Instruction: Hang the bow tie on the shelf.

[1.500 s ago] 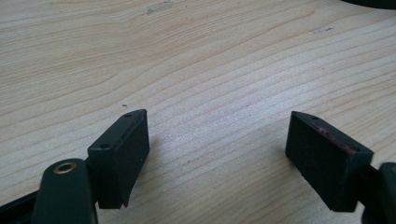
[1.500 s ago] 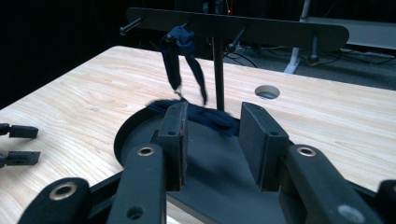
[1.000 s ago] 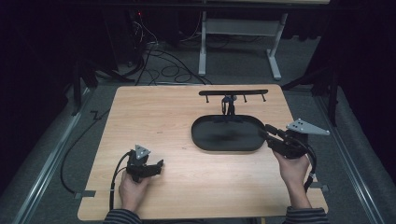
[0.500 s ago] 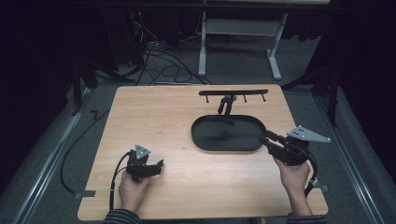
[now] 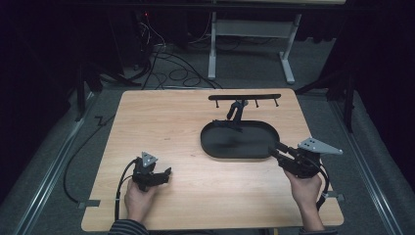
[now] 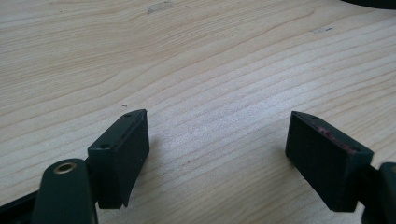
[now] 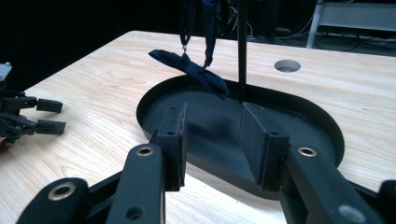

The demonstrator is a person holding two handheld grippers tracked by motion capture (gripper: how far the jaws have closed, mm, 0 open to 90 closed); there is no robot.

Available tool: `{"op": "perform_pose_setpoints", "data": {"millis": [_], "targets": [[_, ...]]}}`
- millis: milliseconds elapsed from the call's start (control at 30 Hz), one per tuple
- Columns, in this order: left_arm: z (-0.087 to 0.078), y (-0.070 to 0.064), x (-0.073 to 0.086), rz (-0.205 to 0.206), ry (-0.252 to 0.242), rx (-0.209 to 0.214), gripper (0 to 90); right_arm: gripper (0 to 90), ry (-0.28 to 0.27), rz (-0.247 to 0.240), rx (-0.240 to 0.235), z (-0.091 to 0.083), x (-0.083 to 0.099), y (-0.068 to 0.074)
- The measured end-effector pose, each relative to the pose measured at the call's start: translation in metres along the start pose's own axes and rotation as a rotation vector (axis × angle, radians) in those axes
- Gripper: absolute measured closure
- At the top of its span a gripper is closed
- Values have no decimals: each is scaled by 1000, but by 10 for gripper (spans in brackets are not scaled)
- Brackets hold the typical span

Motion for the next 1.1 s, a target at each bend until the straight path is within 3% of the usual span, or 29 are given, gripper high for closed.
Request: {"op": "perform_pose_setpoints", "data": {"millis": [1100], "targets": [[0,0,0,0,0,0,220,636,42,31,-52,20,23,8]]}}
Point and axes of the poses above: each handheld gripper's, and its own axes: z roughly forward along the jaws, x roughly out of its underside, y roughly to its left, the point moved 1 cm from there along z, roughly forward along the jaws, and after that the axes turned 10 degrees about -x, right-handed, at the moved point
